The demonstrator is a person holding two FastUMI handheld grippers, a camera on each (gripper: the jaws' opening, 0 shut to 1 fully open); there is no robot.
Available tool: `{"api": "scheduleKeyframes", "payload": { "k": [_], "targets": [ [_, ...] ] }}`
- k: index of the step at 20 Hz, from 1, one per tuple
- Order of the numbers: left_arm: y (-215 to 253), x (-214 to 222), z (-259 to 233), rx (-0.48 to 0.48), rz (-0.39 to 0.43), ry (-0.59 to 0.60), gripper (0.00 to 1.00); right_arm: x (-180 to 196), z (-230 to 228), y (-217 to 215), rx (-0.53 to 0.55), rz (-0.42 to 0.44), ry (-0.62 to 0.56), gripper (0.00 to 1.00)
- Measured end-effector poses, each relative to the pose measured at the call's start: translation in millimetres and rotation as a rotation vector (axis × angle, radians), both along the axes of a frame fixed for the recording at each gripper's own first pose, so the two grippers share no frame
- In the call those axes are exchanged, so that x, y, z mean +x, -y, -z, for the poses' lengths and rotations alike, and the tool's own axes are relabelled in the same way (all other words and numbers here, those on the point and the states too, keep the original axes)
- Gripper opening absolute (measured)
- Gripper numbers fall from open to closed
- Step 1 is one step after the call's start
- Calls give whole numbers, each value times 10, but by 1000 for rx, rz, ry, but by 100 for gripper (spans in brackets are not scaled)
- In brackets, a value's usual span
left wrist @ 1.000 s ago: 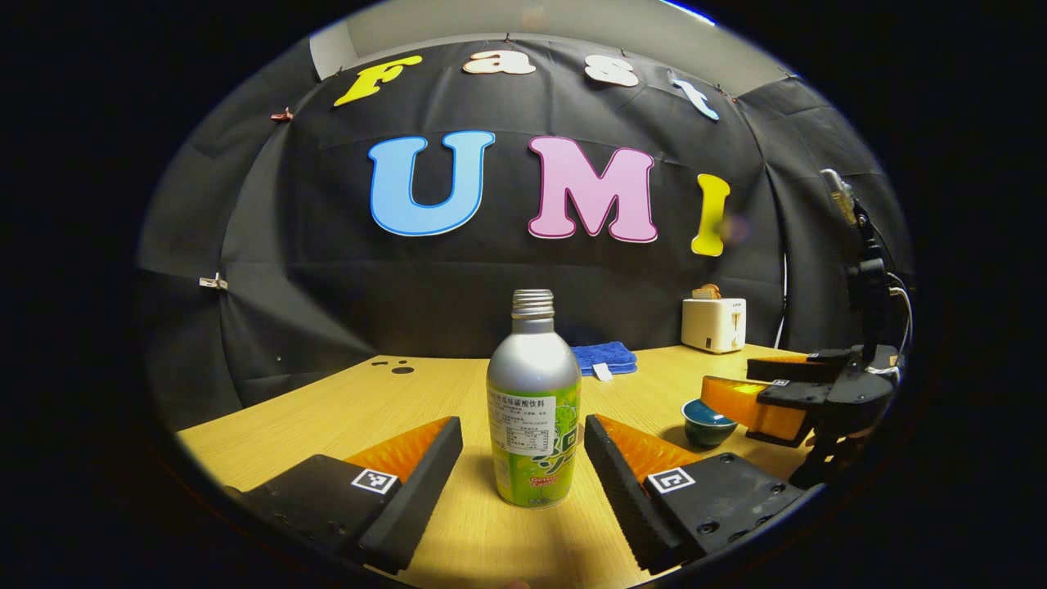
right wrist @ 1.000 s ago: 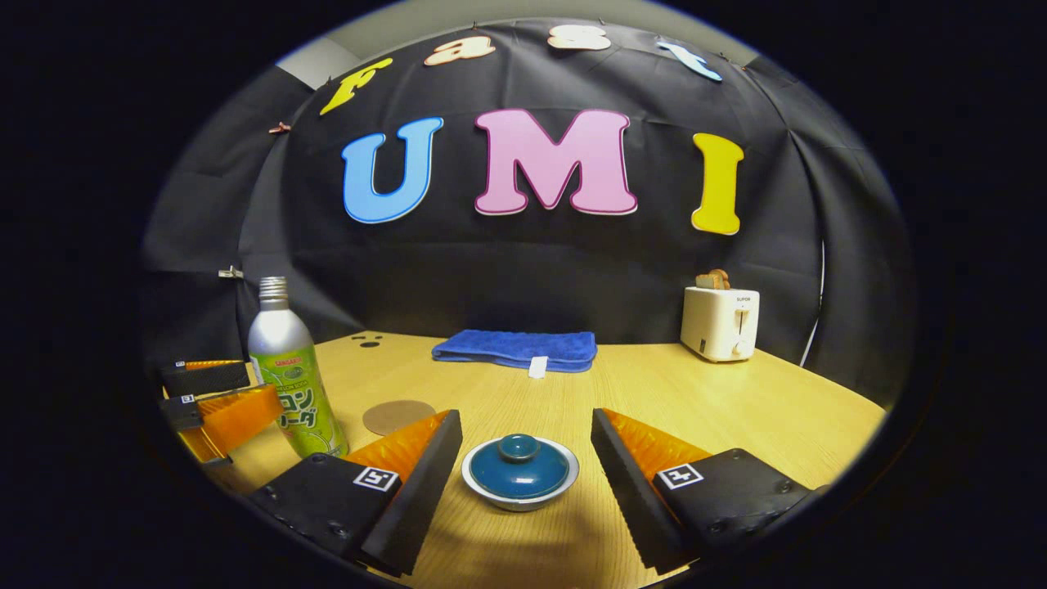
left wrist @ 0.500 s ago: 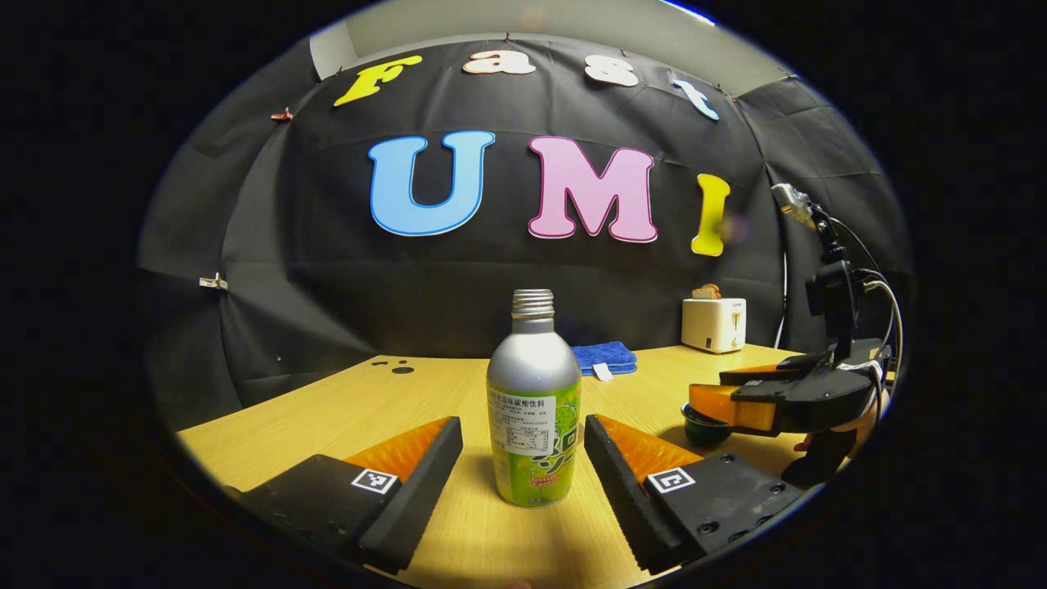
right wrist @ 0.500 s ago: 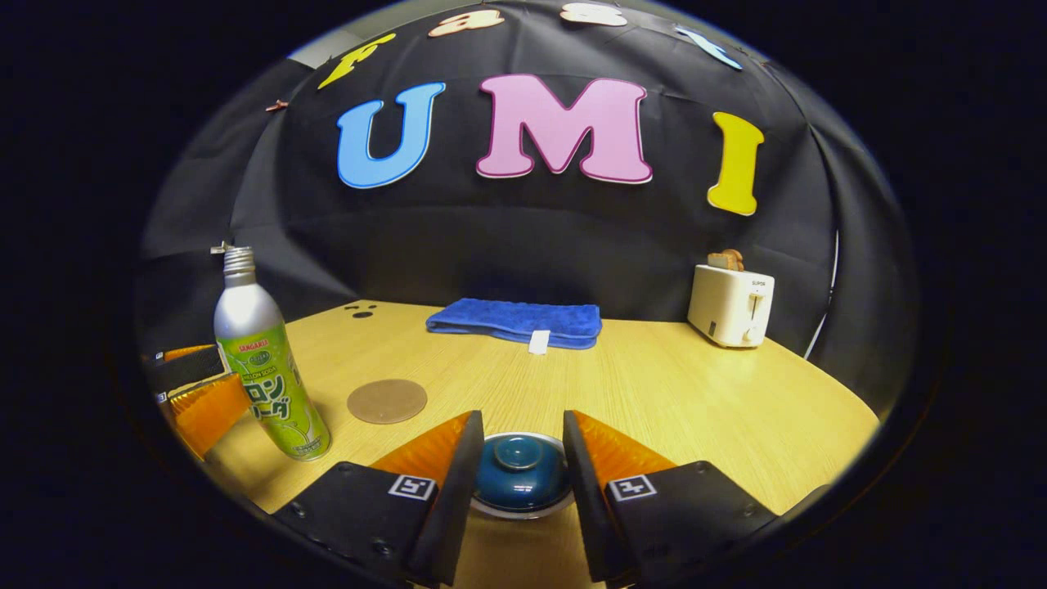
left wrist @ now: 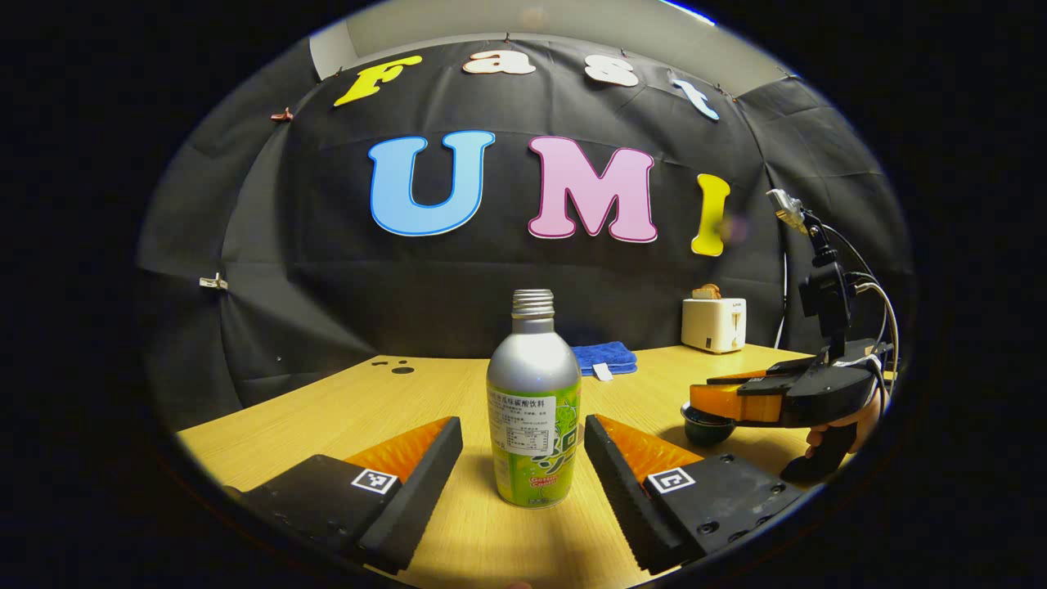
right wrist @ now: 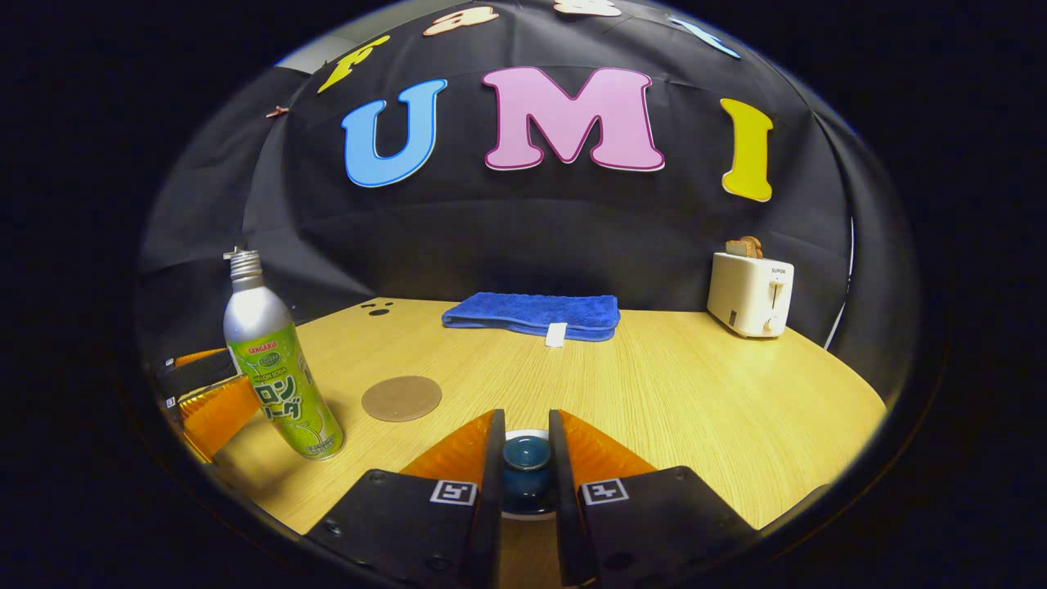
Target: Open the teacup lid with one hand, grasp the water bottle and pour water into the teacup with the other hand; after pouring, place the water bottle on the coaster and then close the teacup lid.
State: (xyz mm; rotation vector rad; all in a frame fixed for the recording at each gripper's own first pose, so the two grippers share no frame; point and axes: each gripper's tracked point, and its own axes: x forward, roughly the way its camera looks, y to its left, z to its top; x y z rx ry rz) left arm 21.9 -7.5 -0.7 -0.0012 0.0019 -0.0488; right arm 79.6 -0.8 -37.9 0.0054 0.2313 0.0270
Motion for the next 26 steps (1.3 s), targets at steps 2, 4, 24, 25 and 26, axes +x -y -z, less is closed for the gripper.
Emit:
{"api": "scheduleKeyframes", "payload": {
  "k": [2, 4, 24, 25, 26],
  "targets": [
    [-3, 1, -7, 1, 0, -1, 95, -7, 0, -83, -10, -33, 7, 31],
    [-8, 0, -8, 1, 0, -1, 95, -39, -47, -76, -24, -43, 34, 23],
    [69, 565, -15, 3, 21, -1, 95, -546, -373, 1003, -18, 174, 237, 28],
    [70, 607, -10, 3, 21, -1, 95, -550, -360, 1008, -32, 178, 233, 28],
    [73, 642, -11, 4, 24, 0, 95, -551, -373, 999, -31, 177, 237, 28]
  ]
}}
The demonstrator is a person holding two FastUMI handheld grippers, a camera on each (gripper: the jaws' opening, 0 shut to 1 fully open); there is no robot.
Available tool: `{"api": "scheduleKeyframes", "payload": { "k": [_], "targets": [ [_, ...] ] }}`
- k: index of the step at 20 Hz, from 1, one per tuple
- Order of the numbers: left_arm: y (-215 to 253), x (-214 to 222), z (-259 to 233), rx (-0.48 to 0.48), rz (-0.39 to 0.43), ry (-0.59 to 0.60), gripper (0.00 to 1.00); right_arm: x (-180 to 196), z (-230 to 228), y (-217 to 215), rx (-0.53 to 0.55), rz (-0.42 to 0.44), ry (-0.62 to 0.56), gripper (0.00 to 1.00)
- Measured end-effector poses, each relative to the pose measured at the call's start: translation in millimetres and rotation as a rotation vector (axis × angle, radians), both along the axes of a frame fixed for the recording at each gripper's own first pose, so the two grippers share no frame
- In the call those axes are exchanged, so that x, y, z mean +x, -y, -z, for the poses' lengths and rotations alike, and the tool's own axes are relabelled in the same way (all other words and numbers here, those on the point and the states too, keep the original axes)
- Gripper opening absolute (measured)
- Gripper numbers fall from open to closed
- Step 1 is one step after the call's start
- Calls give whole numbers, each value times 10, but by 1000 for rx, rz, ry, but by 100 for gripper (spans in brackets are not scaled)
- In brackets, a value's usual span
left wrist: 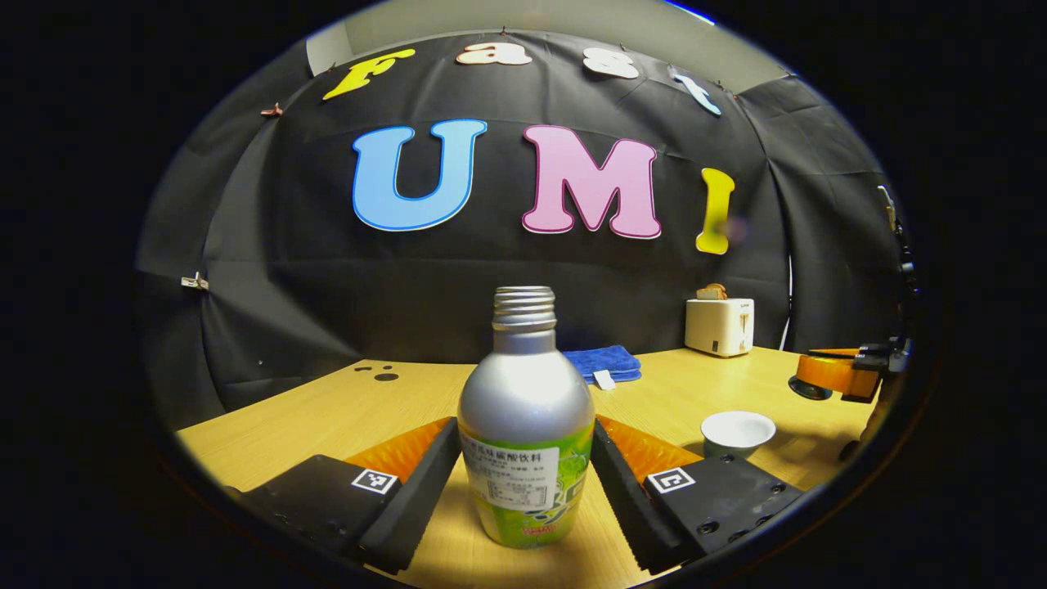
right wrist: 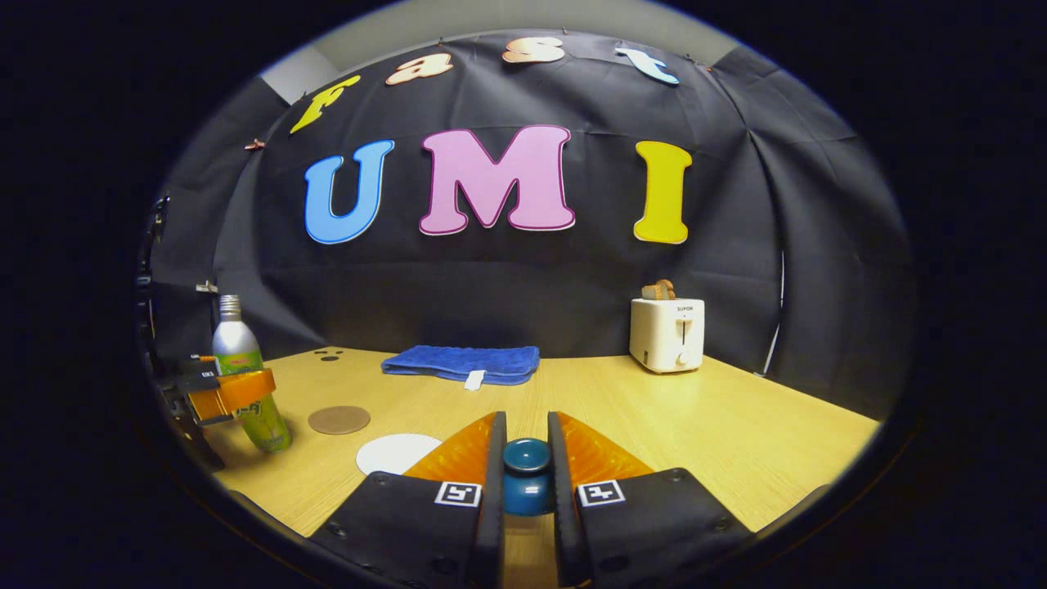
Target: Open the teacup lid with one hand, grasp the water bottle and pour water into the teacup with the other hand; after pouring, place the water bottle on the coaster and then close the teacup lid.
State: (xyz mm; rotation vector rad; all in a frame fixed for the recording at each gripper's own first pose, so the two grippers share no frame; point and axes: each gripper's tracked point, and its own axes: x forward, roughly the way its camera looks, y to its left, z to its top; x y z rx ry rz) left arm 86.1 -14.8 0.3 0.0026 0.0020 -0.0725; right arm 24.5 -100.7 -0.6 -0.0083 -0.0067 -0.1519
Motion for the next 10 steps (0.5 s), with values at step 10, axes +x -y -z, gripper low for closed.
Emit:
{"api": "scheduleKeyframes", "payload": {
  "k": [10],
  "targets": [
    [181, 94, -4, 68, 65, 6, 81, 9, -2, 87, 4, -14, -3, 28]
  ]
}}
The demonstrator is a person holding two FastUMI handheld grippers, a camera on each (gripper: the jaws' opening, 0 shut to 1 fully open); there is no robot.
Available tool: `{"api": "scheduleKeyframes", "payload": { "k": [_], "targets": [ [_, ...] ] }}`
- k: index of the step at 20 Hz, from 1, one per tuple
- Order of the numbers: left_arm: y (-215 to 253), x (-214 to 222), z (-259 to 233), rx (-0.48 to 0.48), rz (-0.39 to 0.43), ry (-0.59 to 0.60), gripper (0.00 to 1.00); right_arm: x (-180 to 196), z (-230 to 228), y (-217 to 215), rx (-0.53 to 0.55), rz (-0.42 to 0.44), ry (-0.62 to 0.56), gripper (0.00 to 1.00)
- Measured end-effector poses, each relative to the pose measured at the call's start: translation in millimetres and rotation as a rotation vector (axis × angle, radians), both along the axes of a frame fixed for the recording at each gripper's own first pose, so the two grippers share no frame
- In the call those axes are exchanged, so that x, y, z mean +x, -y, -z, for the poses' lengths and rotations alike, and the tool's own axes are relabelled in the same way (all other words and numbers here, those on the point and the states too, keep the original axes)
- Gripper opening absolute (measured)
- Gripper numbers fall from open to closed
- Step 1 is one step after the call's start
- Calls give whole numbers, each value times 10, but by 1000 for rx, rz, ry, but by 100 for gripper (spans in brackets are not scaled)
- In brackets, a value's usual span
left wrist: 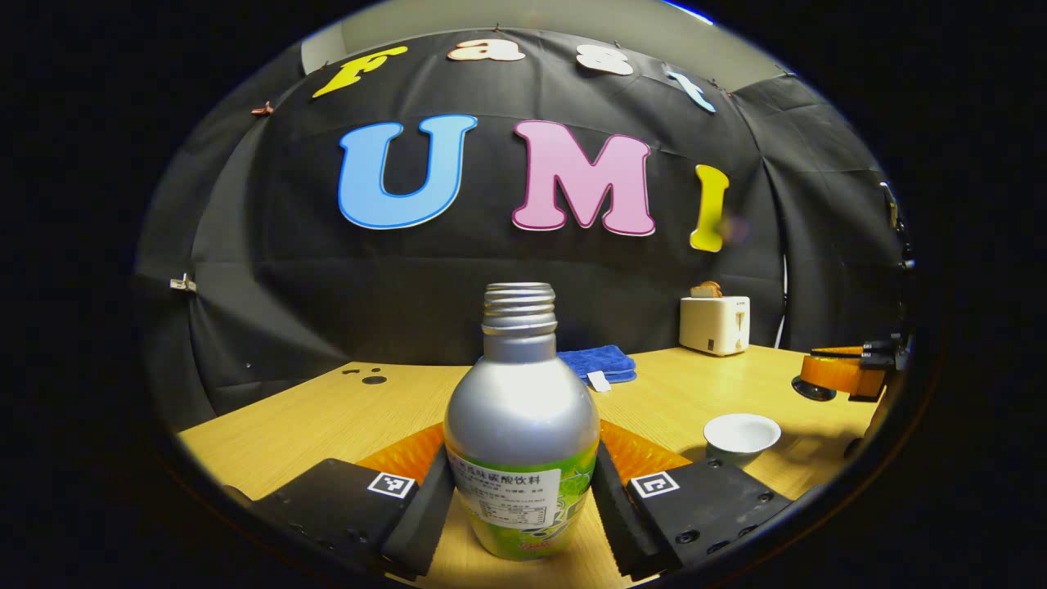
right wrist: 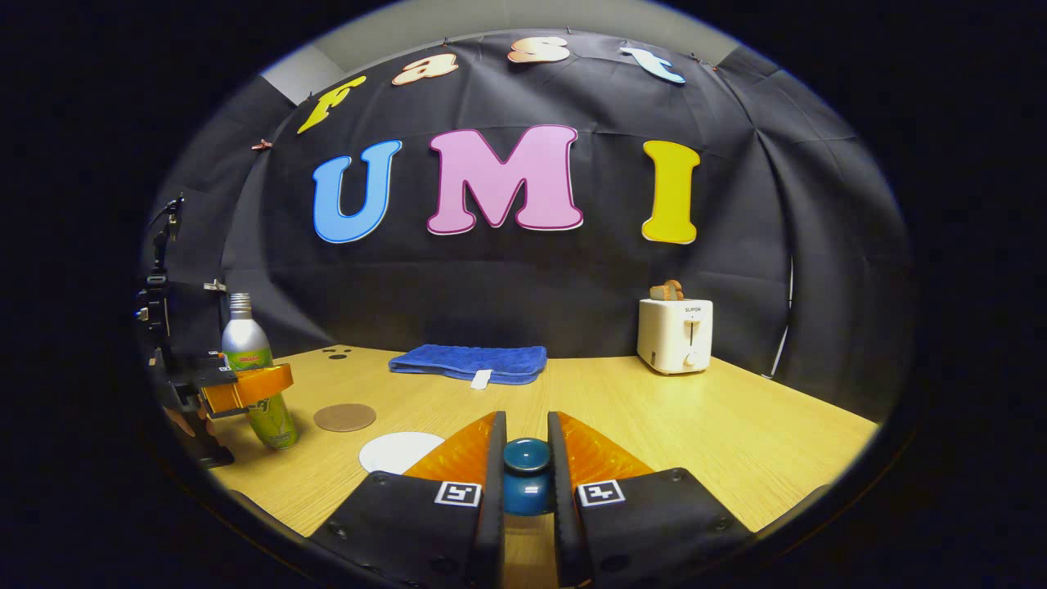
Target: Open the teacup lid with one hand, grasp the water bottle and pour water into the teacup with the other hand; after pouring, place the water bottle on the coaster and then close the teacup lid.
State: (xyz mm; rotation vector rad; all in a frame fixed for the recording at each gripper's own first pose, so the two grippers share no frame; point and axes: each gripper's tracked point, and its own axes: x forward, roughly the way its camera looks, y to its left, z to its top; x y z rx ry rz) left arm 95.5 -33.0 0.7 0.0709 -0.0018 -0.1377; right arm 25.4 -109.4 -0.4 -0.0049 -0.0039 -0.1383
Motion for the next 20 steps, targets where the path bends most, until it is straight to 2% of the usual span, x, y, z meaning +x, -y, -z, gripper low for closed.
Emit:
{"api": "scheduleKeyframes", "payload": {
  "k": [2, 4, 9, 14, 16, 20],
  "targets": [
    [83, 6, -15, 89, 27, 6, 80, -6, 0, 53, 0, 15, 0, 28],
    [87, 47, -44, 221, 15, 7, 80, 11, -7, 63, 0, 7, -1, 28],
    [140, 172, -166, 642, 12, 63, 80, 31, -4, 92, 0, -13, -2, 28],
    [452, 276, -112, 1027, 104, 135, 80, 30, -1, 181, 1, -14, -1, 28],
    [567, 315, -91, 1136, 144, 160, 79, 35, -6, 196, 1, -14, -1, 28],
    [658, 386, -76, 1285, 197, 173, 80, 28, -6, 194, 0, -16, -1, 28]
  ]
}}
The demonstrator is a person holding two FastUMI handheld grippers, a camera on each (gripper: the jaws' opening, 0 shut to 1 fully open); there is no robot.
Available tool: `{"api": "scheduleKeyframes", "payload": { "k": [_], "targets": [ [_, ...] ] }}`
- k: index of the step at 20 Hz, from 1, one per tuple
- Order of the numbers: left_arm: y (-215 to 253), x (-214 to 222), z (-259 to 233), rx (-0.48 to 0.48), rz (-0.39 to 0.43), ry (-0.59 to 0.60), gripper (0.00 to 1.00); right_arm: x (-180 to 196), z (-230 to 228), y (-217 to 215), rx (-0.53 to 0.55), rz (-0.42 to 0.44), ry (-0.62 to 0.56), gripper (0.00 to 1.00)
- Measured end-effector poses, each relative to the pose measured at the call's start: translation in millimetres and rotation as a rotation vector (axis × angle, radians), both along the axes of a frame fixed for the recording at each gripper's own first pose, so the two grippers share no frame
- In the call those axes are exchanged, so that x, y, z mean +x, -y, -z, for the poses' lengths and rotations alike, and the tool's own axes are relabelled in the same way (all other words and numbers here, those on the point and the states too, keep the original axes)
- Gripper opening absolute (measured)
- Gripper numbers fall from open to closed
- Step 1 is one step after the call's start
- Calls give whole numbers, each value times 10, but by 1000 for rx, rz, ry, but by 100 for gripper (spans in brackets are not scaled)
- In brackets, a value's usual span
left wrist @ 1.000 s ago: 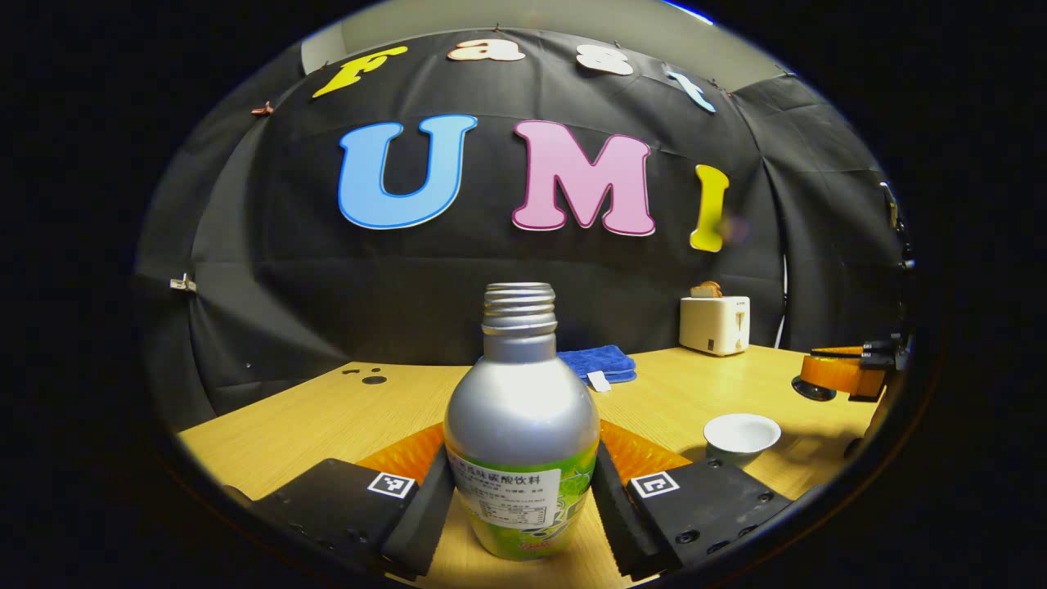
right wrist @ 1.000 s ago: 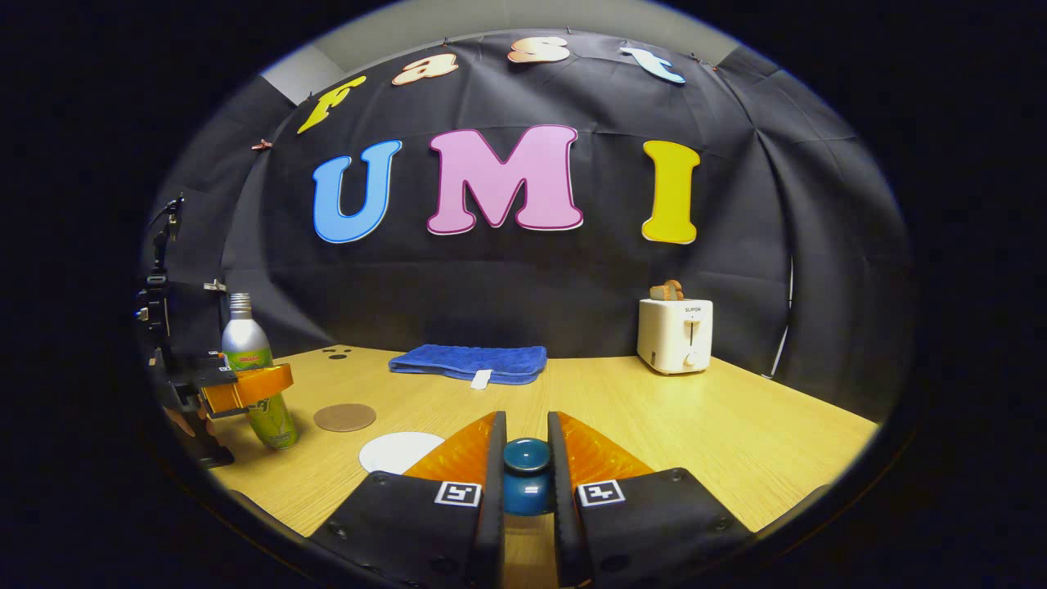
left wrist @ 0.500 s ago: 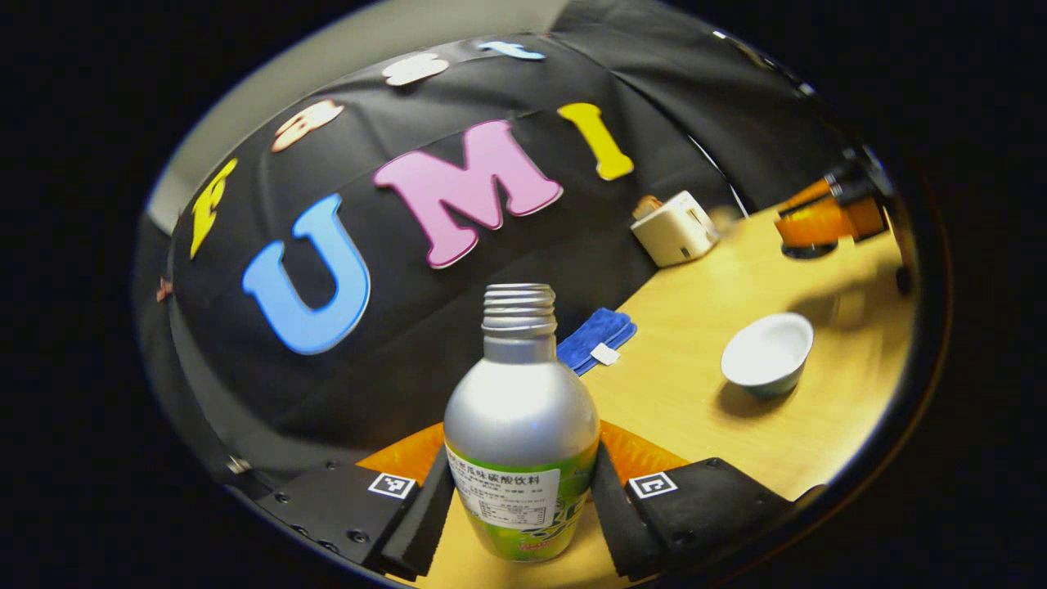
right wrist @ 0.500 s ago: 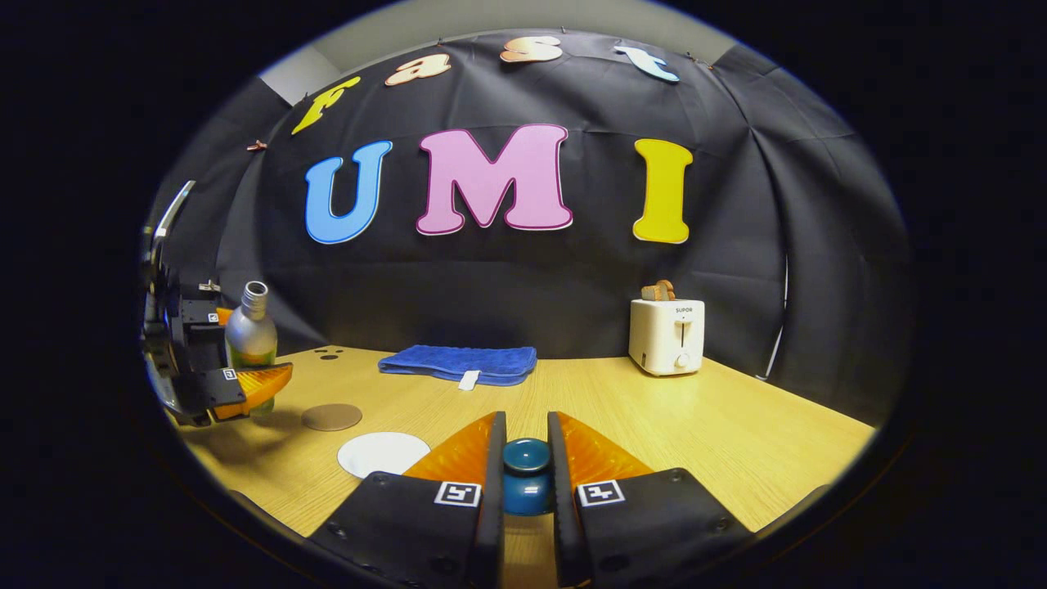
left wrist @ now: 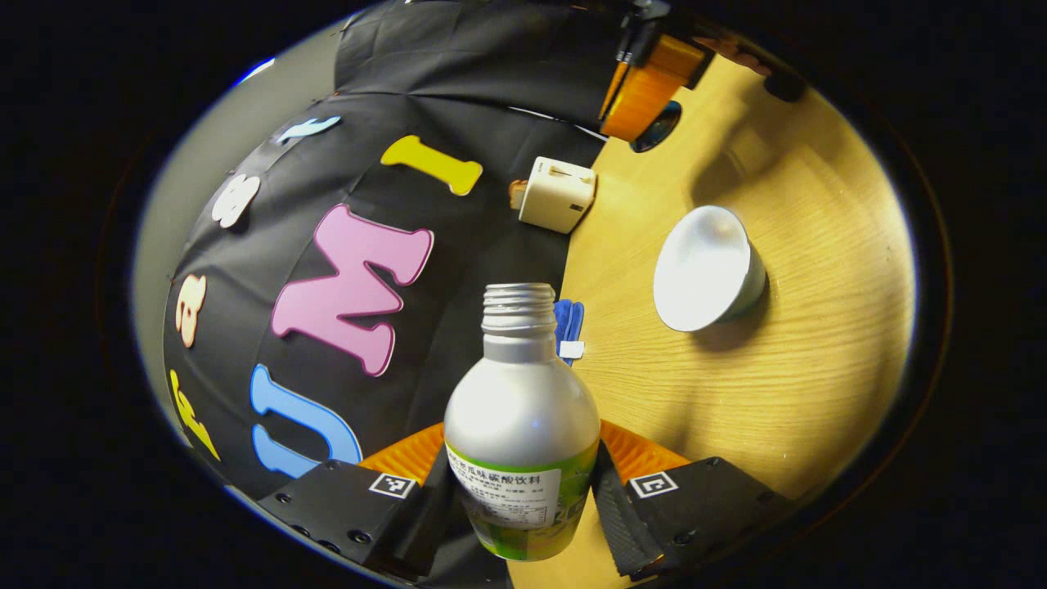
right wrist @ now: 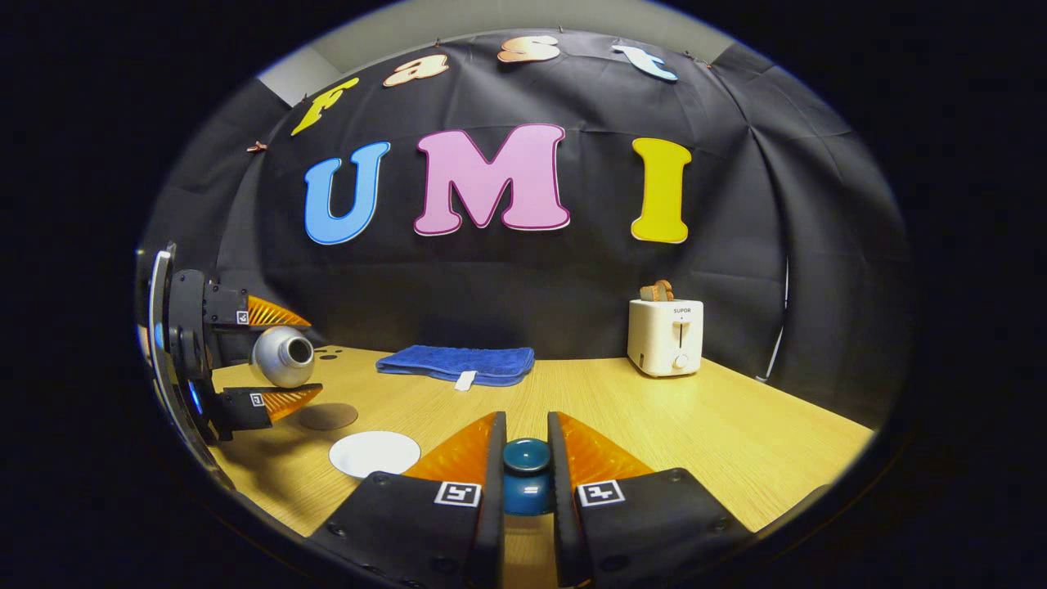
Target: Open the teacup lid with one hand, grasp the water bottle and pour water into the teacup with the other hand; after pouring, place the water bottle on the coaster and then close the teacup lid.
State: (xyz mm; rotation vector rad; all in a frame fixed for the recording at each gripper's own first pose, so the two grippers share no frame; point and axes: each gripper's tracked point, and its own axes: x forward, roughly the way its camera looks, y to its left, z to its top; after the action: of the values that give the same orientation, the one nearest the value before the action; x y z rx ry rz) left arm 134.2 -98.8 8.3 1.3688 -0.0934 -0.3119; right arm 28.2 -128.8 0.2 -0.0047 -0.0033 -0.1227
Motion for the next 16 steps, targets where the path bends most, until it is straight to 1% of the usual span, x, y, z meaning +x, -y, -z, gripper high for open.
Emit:
{"api": "scheduleKeyframes", "payload": {
  "k": [2, 6, 11, 16],
  "targets": [
    [31, 28, 48, 64, 8, -9, 80, 1, -2, -3, 0, 0, 0, 28],
    [53, 46, 100, 229, 33, 6, 79, 1, -9, -4, -1, -1, 1, 28],
    [67, 72, 154, 363, 40, 4, 80, 2, -7, -2, -1, -1, 1, 28],
    [129, 106, 139, 471, 60, 12, 80, -1, -7, -3, -1, -1, 0, 28]
  ]
}}
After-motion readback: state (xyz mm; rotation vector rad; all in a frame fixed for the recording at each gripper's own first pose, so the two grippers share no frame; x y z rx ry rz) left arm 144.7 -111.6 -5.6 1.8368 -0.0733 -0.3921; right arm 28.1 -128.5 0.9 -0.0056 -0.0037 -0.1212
